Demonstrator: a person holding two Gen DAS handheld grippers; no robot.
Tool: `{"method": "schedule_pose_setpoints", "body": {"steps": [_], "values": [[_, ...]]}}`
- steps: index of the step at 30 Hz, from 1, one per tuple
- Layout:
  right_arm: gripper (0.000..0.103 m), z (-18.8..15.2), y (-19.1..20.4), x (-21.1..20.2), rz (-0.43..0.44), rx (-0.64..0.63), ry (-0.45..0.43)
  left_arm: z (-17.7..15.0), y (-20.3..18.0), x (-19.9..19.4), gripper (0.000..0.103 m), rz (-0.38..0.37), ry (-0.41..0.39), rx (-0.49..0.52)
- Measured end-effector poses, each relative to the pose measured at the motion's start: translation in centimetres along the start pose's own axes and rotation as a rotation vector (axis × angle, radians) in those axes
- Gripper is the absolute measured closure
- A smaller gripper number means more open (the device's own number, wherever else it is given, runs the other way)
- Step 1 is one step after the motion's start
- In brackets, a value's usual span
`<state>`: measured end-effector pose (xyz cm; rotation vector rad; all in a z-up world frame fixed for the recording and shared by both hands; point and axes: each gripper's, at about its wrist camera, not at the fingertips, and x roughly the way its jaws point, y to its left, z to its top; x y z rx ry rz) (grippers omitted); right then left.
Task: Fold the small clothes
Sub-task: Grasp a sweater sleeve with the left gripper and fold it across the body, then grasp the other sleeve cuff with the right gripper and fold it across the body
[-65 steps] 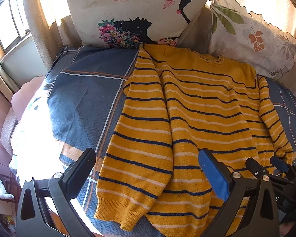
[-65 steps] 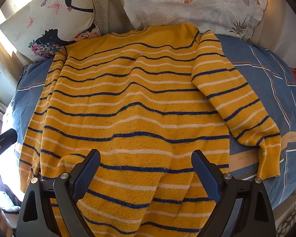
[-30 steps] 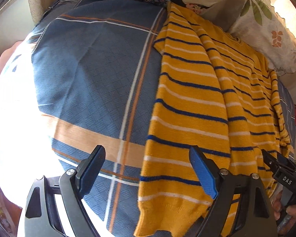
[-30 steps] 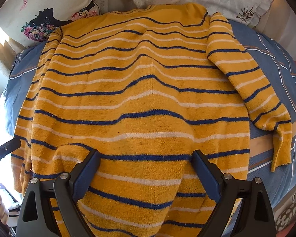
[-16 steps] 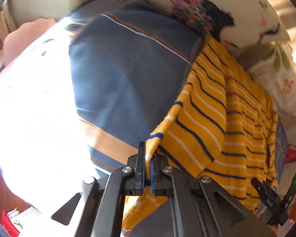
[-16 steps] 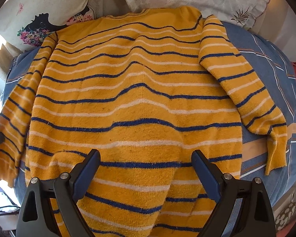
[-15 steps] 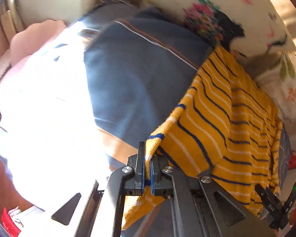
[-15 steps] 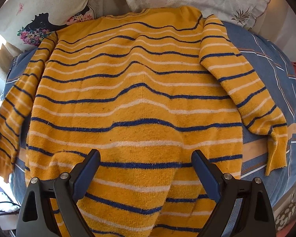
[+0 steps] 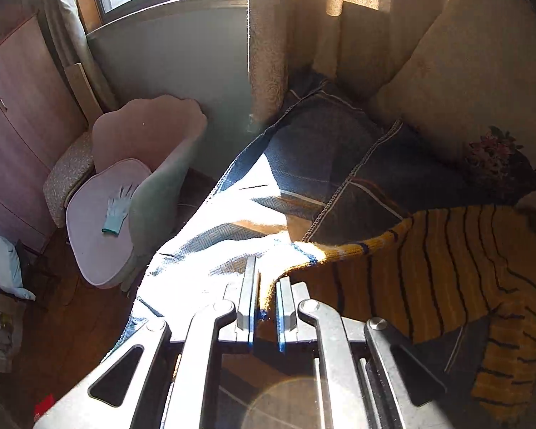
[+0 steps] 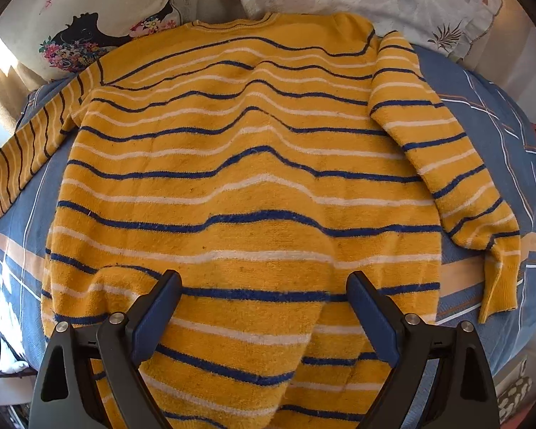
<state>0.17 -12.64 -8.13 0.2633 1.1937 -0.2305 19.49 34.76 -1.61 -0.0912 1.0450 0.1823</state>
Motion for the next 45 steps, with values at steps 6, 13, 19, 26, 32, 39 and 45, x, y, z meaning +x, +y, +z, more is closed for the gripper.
{"method": "schedule_pose_setpoints", "body": {"steps": [6, 13, 19, 26, 32, 39, 45], "values": [[0.007, -1.2, -4.8, -2.1, -0.022, 0.053, -0.052, -4.9, -3.3, -2.2, 0.073, -0.122, 0.025, 0.045], [0.007, -4.3, -16.1, -5.5, -0.275, 0.296, -0.146, -13.1, -8.9, -2.8, 0.073, -0.319, 0.194, 0.078], [0.007, -3.9, -21.6, -2.8, -0.258, 0.393, -0.111, -18.0, -14.0, -3.3, 0.073, -0.433, 0.313, 0.094], [0.093, -2.9, -21.8, -2.2, -0.039, 0.333, -0.076, -19.5, -17.4, -5.5, 0.071, -0.427, 0.287, 0.104], [0.094, 1.4, -28.7, -6.0, -0.119, 0.342, -0.186, -19.4, -17.4, -6.0, 0.07, -0.388, 0.254, 0.038], [0.088, 7.7, -38.3, -5.1, -0.552, 0.379, -0.193, -20.2, -16.8, -6.6, 0.069, -0.334, 0.228, -0.006], [0.048, 6.4, -35.8, -5.8, -0.401, 0.393, -0.228, -22.1, -16.3, -5.7, 0.064, -0.331, 0.277, -0.062]]}}
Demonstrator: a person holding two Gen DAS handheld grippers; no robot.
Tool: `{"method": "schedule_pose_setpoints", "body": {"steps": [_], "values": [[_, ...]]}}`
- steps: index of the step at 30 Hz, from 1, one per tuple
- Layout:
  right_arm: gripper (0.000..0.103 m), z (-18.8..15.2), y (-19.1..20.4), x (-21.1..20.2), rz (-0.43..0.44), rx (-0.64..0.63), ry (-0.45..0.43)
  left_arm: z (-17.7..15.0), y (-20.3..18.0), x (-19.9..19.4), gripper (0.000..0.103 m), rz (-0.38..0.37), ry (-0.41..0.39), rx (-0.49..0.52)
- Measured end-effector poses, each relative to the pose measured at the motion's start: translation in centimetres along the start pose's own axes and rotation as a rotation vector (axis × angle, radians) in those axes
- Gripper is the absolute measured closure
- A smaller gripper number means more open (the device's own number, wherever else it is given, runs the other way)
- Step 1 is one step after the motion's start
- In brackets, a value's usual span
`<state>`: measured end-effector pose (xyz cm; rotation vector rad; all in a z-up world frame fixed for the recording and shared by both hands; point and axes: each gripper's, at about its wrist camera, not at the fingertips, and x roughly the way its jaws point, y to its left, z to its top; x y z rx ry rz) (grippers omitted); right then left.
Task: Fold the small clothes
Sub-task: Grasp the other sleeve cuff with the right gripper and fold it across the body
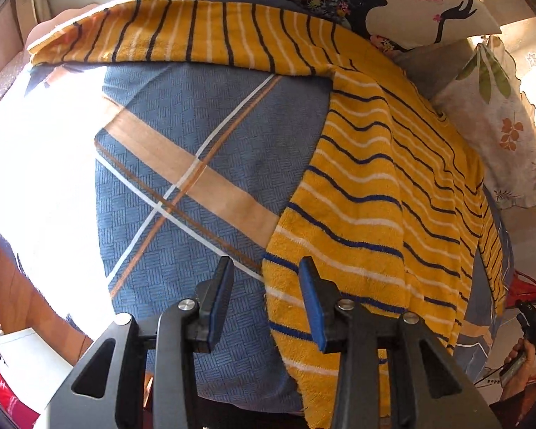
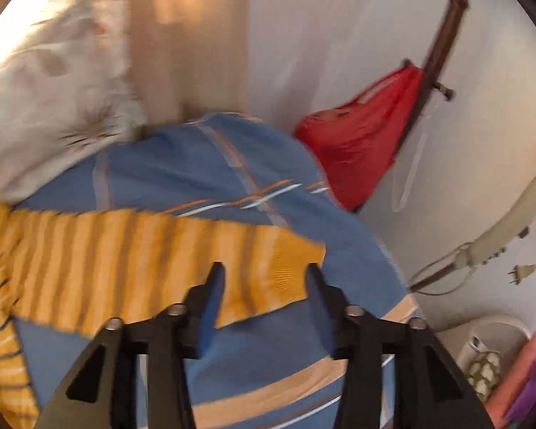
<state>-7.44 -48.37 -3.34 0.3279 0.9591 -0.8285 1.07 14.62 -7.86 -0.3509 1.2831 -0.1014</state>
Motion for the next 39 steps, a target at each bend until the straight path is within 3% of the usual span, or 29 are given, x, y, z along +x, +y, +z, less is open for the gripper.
{"method": "schedule_pose_setpoints", "body": {"steps": [3, 5, 7, 9, 12, 15, 17, 18, 19, 20, 21, 26, 29, 33, 34, 37, 39], "values": [[0.048, -3.8, 3.8, -2.5, 0.25, -0.076, 0.052, -0.9, 0.5, 1.1, 0.063, -0.036, 0.049, -0.029], [0.048, -7.2, 7.1, -3.3, 0.508, -0.136, 0.174, -1.3, 0.4, 1.6, 0.062, -0.056, 0.056, -0.031], [0.048, -10.4, 10.0, -3.8, 0.711, -0.196, 0.294, -1.6, -0.1, 1.6, 0.058, -0.073, 0.044, -0.007], [0.048, -14.0, 12.6, -5.2, 0.847, -0.287, 0.382, -1.9, -0.5, 1.7, 0.057, -0.155, 0.072, -0.011], [0.048, -17.8, 14.3, -6.3, 0.945, -0.396, 0.463, -3.0, -1.2, 2.5, 0.057, -0.28, 0.133, -0.024], [0.047, -20.5, 15.3, -7.0, 0.966, -0.457, 0.52, -4.3, -1.8, 2.6, 0.054, -0.299, 0.125, -0.024], [0.045, -21.5, 15.8, -7.2, 0.972, -0.476, 0.524, -4.5, -2.0, 2.5, 0.058, -0.282, 0.132, -0.021], [0.045, -21.7, 16.4, -7.4, 0.969, -0.492, 0.497, -4.4, -2.0, 2.4, 0.086, -0.27, 0.135, -0.026], [0.046, -21.9, 16.9, -7.7, 0.967, -0.51, 0.49, -4.2, -1.9, 2.3, 0.093, -0.257, 0.142, -0.03], [0.059, -21.9, 17.4, -7.7, 0.961, -0.526, 0.481, -4.0, -1.7, 1.8, 0.093, -0.242, 0.132, -0.046], [0.093, -21.9, 17.8, -7.9, 0.969, -0.532, 0.487, -3.6, -1.6, 0.9, 0.093, -0.231, 0.108, -0.062], [0.094, -18.9, 15.9, -9.0, 1.133, -0.424, 0.535, -2.6, -1.7, -6.4, 0.093, -0.146, -0.034, -0.065], [0.094, -18.5, 12.9, -8.5, 1.182, -0.347, 0.569, -3.3, -1.8, -8.7, 0.092, -0.006, -0.074, -0.038], [0.092, -20.6, 11.2, -6.1, 1.019, -0.363, 0.588, -5.2, -0.2, -5.9, 0.092, 0.151, 0.017, -0.019], [0.091, -21.0, 10.6, -5.2, 0.968, -0.342, 0.597, -5.6, 0.8, -5.1, 0.092, 0.163, 0.046, -0.031], [0.091, -19.9, 7.6, -4.0, 0.947, -0.223, 0.562, -6.4, 2.9, -4.0, 0.092, 0.135, 0.079, -0.091], [0.078, -17.9, 5.7, -3.5, 0.889, -0.13, 0.478, -6.1, 2.8, -4.3, 0.092, 0.131, 0.048, -0.082]]}}
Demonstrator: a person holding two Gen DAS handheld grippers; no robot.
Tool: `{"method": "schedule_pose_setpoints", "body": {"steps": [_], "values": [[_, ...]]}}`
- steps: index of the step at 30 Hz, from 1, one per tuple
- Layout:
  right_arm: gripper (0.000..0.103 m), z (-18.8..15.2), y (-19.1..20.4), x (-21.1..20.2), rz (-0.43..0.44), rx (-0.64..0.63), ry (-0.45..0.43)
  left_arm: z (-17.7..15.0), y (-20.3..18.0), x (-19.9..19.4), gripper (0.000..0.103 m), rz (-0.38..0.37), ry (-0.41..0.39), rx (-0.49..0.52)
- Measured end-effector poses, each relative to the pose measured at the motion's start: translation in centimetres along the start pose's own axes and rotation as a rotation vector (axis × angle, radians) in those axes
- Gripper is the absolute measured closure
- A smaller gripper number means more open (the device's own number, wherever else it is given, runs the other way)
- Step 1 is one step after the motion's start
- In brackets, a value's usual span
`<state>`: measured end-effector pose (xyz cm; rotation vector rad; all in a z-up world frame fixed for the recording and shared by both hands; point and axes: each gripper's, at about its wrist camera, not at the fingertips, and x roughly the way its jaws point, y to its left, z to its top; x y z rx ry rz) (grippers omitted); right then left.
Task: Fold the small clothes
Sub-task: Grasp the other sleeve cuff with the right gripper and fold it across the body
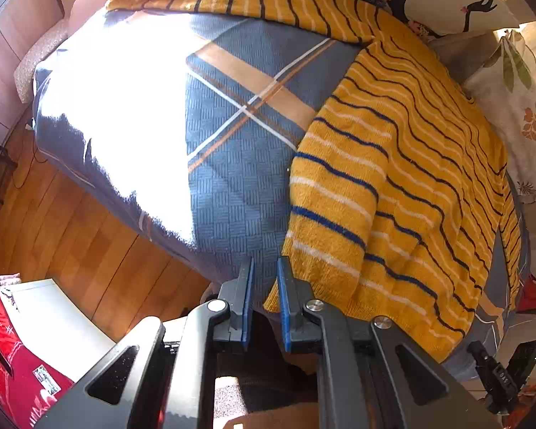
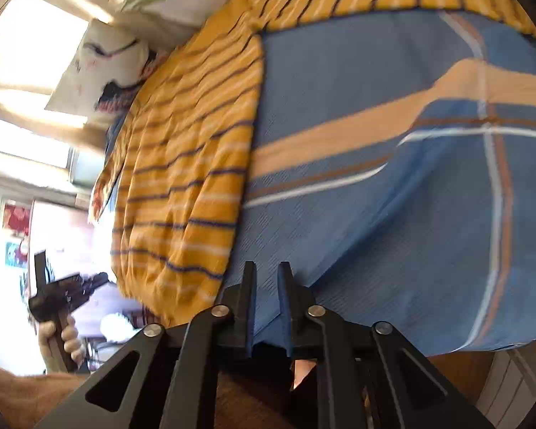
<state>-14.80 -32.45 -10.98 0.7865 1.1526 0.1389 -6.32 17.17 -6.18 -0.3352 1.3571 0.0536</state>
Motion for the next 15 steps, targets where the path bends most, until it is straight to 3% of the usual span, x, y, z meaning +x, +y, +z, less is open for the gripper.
{"method": "schedule_pose_setpoints", "body": {"steps": [2, 5, 10, 15], "values": [[0.064, 1.7, -2.1, -2.2, -0.09, 0.069, -0.127, 0.6, -0.7, -0.6, 0.087, -0.016, -0.036, 0.013], [0.062, 4.6, -5.6, -4.8, -0.193, 0.193, -0.27, 1.5, -2.4, -1.8, 0.076, -0.06, -0.083, 0.035], [0.062, 8.7, -12.3, -7.5, -0.17, 0.417, -0.413, 2.1, -6.8, -3.5, 0.067, -0.096, -0.14, 0.127], [0.062, 12.4, -14.6, -7.5, -0.118, 0.521, -0.498, 2.4, -9.7, -3.7, 0.066, -0.12, -0.138, 0.163]]}}
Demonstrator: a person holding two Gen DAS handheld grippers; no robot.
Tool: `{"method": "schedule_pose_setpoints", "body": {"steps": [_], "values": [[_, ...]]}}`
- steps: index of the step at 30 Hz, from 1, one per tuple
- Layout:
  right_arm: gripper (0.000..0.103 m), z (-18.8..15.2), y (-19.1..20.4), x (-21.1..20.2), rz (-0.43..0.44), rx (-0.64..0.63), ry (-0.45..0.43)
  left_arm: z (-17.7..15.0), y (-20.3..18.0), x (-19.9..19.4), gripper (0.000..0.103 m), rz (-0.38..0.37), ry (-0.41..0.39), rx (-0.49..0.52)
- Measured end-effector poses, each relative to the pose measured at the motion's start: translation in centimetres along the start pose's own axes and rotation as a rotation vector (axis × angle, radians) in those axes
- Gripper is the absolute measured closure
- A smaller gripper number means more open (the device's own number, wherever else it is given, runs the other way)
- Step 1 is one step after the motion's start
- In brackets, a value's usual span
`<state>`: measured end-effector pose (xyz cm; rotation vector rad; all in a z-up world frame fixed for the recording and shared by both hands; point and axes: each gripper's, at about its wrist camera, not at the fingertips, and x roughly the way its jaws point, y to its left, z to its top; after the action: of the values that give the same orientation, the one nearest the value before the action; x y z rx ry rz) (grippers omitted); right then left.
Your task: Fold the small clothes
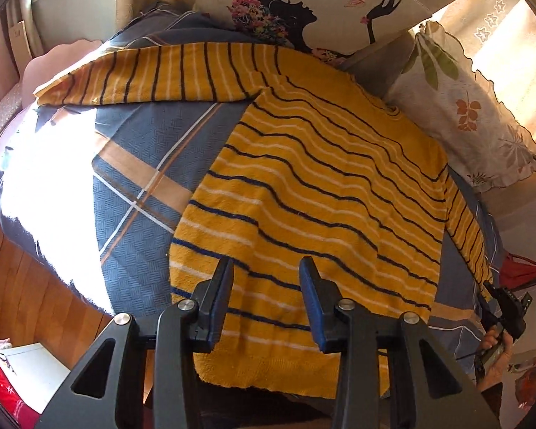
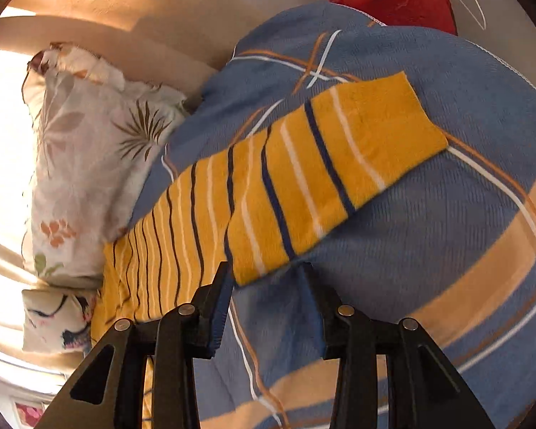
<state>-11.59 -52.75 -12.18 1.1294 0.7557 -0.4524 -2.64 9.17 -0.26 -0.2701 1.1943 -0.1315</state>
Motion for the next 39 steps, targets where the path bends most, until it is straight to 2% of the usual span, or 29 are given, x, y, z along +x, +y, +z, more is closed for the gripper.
{"method": "schedule_pose_setpoints", "body": {"steps": [3, 4, 6, 8, 11, 13, 15, 17, 21, 24, 28, 32, 35, 37, 38, 39], "values": [[0.062, 1.9, -0.5, 1.5, -0.015, 0.08, -0.036, 0.1, -0.1, 0.2, 0.066, 0.006, 0.002, -0.009], [0.065, 2.6, -1.0, 1.9, -0.011, 0.114, -0.044, 0.1, 0.1, 0.3, 0.066, 0.014, 0.002, -0.012], [0.093, 3.7, -2.1, 2.0, 0.013, 0.17, -0.054, 0.3, 0.7, 0.3, 0.066, 0.031, 0.006, -0.029], [0.096, 4.3, -2.3, 1.4, 0.023, 0.18, -0.072, 0.4, 1.4, 0.1, 0.066, 0.045, 0.001, -0.053], [0.096, 5.4, -0.8, -0.4, -0.007, 0.123, -0.124, 0.7, 3.0, 0.1, 0.065, 0.055, -0.008, -0.09], [0.096, 5.6, 2.3, -1.5, -0.034, 0.038, -0.142, 1.0, 4.1, 0.6, 0.065, 0.048, 0.001, -0.111], [0.096, 5.1, 6.9, -2.1, -0.048, -0.089, -0.15, 1.5, 5.1, 1.2, 0.065, 0.03, 0.007, -0.131], [0.096, 4.0, 11.5, -1.9, -0.025, -0.206, -0.13, 2.2, 5.9, 1.9, 0.065, 0.008, 0.01, -0.143], [0.097, -2.0, 22.5, 0.7, 0.075, -0.448, -0.03, 4.1, 7.0, 2.5, 0.065, -0.035, 0.006, -0.12], [0.097, -8.5, 30.5, 4.8, 0.152, -0.596, 0.09, 5.6, 8.1, 2.8, 0.064, -0.035, -0.005, -0.093], [0.097, -17.2, 37.4, 10.7, 0.178, -0.735, 0.226, 7.3, 10.4, 3.4, 0.064, -0.049, 0.005, -0.075], [0.097, -24.4, 41.4, 16.2, 0.156, -0.815, 0.316, 9.0, 12.8, 3.7, 0.064, -0.042, 0.003, -0.056], [0.097, -28.1, 43.2, 19.6, 0.133, -0.852, 0.356, 10.2, 14.2, 3.8, 0.064, -0.049, 0.001, -0.05], [0.093, -30.4, 44.0, 21.3, 0.116, -0.899, 0.395, 10.9, 14.6, 4.1, 0.063, -0.063, -0.002, -0.044], [0.088, -31.2, 43.9, 22.0, 0.105, -0.918, 0.411, 11.3, 14.6, 4.2, 0.062, -0.071, -0.004, -0.039], [0.074, -31.8, 43.8, 22.4, 0.102, -0.931, 0.428, 11.8, 14.5, 4.4, 0.062, -0.079, -0.005, -0.032]]}}
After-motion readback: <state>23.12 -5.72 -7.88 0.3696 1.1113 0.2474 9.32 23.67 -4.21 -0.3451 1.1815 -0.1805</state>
